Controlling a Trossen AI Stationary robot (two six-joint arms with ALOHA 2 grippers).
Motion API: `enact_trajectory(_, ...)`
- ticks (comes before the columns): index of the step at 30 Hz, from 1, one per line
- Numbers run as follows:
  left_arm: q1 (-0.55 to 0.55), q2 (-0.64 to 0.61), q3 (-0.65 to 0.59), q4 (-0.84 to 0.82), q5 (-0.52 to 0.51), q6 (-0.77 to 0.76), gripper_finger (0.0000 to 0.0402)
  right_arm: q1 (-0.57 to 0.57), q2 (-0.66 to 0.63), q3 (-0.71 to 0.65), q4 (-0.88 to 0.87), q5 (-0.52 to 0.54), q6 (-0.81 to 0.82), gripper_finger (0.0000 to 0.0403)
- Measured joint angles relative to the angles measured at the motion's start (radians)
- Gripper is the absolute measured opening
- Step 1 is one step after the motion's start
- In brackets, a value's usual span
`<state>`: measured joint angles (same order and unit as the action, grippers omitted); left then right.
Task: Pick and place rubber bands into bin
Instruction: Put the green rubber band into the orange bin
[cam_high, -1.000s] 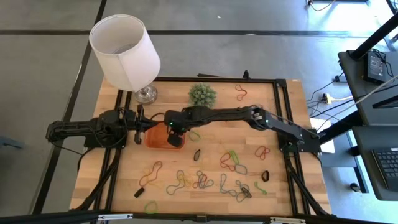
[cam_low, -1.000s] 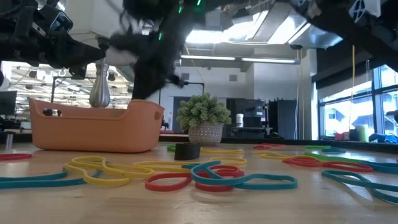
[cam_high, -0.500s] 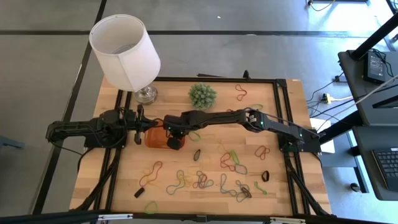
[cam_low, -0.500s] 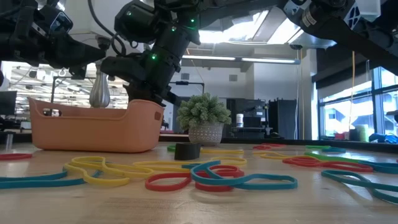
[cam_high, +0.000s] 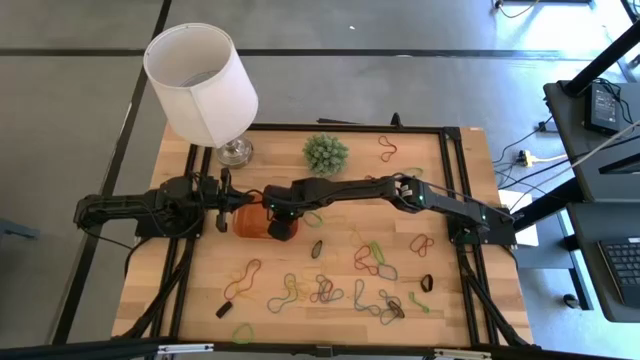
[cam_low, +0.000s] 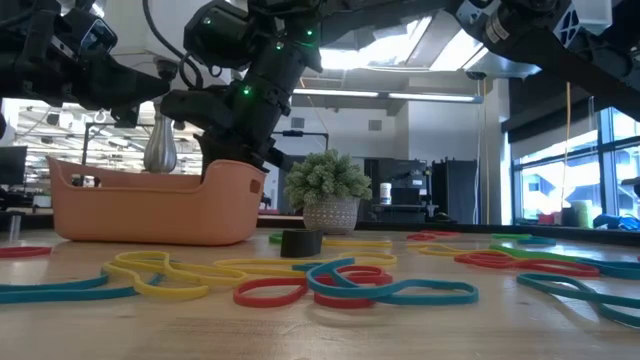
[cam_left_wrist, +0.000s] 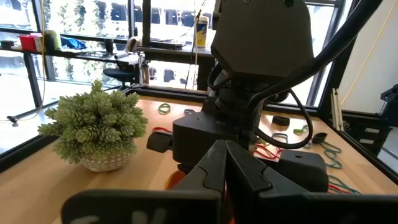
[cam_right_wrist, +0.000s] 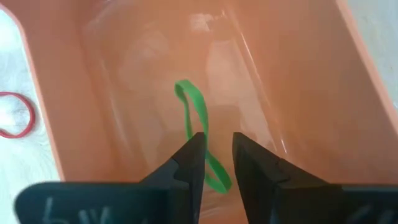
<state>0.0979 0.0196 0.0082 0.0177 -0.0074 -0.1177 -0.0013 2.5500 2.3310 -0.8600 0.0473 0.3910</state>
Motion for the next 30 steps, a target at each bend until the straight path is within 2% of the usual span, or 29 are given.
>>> enact_trajectory(5,0.0,0.0,0.0,0.0,0.0,0.0,0.0004,0.0,0.0,0.0,0.0,0.0,-0.031,0.0099)
enact_trajectory(10,0.0,0.0,0.0,0.0,0.0,0.0,0.0004,0.001,0.0,0.027,0.001,-0.001,-0.148,0.0104)
enact_trajectory(14,0.0,0.0,0.0,0.0,0.0,0.0,0.0004,0.005,-0.009,0.026,-0.003,-0.048,-0.267,0.01)
enact_trajectory(20,0.0,0.0,0.0,0.0,0.0,0.0,0.0004,0.006,-0.014,0.026,0.001,-0.053,-0.28,0.0098)
enact_trajectory(23,0.0,0.0,0.0,0.0,0.0,0.0,0.0004,0.005,-0.014,0.026,0.009,-0.112,-0.296,0.0098)
enact_trajectory(27,0.0,0.0,0.0,0.0,0.0,0.0,0.0004,0.005,-0.014,0.026,0.002,-0.101,-0.291,0.0097)
enact_trajectory(30,0.0,0.0,0.0,0.0,0.0,0.0,0.0004,0.007,-0.014,0.026,0.002,-0.04,-0.234,0.0096)
